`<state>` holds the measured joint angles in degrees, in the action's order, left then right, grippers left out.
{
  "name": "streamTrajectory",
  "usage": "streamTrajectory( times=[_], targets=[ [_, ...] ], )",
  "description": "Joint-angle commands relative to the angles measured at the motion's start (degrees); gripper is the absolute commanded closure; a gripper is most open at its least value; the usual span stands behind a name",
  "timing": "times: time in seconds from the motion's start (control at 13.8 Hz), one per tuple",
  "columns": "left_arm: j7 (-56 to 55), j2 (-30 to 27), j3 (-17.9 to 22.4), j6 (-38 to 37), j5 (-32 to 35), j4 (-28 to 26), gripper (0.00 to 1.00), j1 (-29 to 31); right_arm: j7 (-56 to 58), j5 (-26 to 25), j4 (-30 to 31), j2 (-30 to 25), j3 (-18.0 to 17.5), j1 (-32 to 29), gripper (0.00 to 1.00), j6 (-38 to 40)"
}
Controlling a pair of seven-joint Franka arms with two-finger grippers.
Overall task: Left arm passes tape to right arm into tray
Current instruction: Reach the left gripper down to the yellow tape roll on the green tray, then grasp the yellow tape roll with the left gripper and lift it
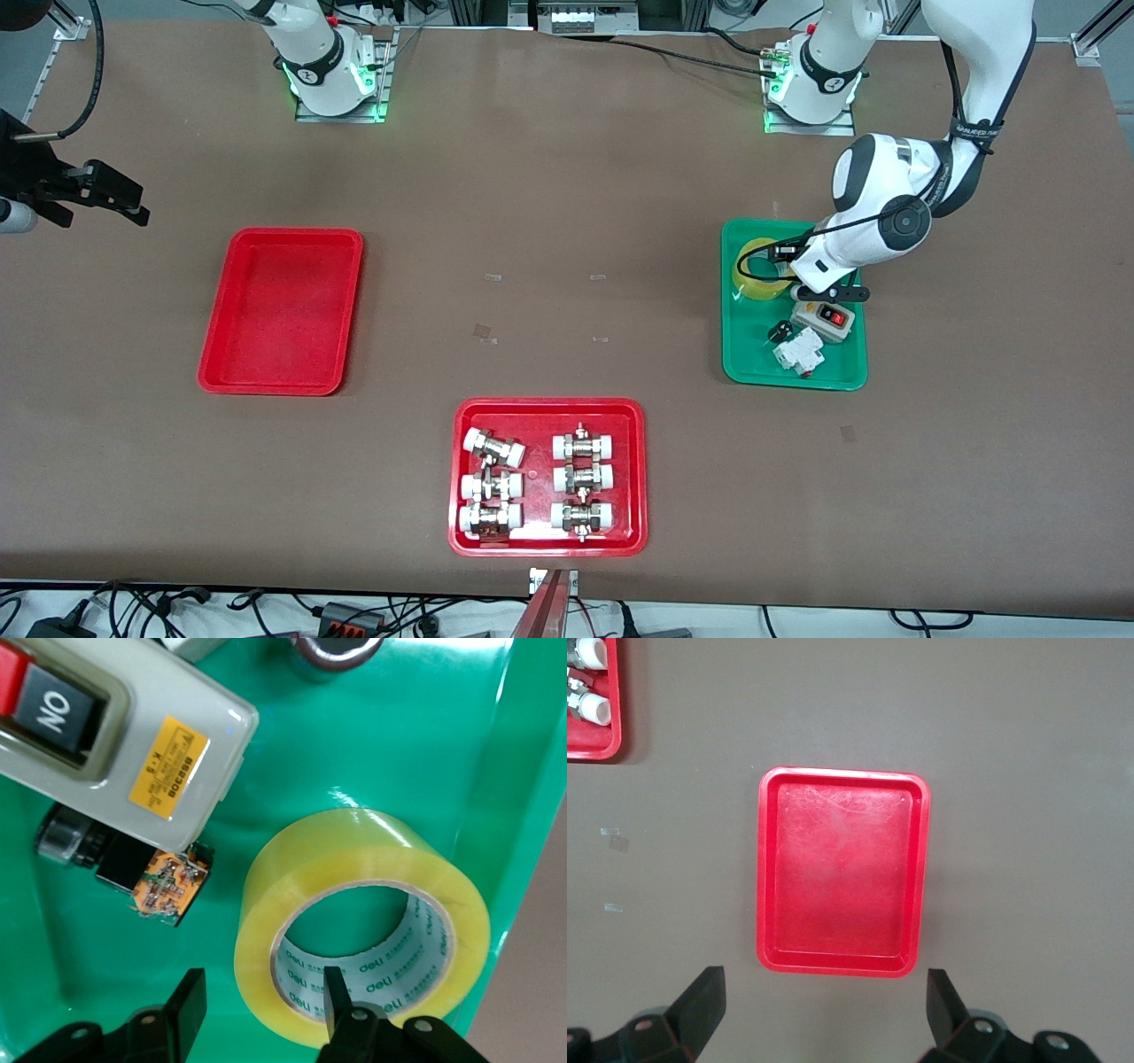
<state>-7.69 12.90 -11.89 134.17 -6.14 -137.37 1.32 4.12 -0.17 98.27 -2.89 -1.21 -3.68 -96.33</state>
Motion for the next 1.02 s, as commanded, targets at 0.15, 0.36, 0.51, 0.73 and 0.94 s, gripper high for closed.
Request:
streamTrajectory(
  times=[0.15,0.36,0.51,0.73,0.94],
  targets=[
    [-0.21,0.19,-0.24,1.36,-0.72,-0.79,0.75,0.35,1.06,0.08,-0.88,0.07,-0.2,-0.54,0.0,1.06],
    [-0.22,-0.59,-0.32,1.27,-0.72,-0.53,0.97,0.35,0.97,0.08,-0.88,0.07,-0.2,-0.54,0.0,1.06],
    [-0.22,-2.52,-0.41,0.13,-0.72,-0.27,0.99,0.26,1.06,0.08,-0.97,0.07,-0.2,-0.54,0.0,1.06],
    [-0.39,-6.22,-1.72,-4.25,-0.72,1.66,0.99,0.26,0.97,0.08,-0.97,0.07,-0.2,-0.63,0.0,0.97],
    [-3.71,-6.49,-5.06,-7.87,-1.07,6.66,0.99,0.26,1.06,0.08,-0.97,0.08,-0.11,-0.63,0.0,1.06]
  ],
)
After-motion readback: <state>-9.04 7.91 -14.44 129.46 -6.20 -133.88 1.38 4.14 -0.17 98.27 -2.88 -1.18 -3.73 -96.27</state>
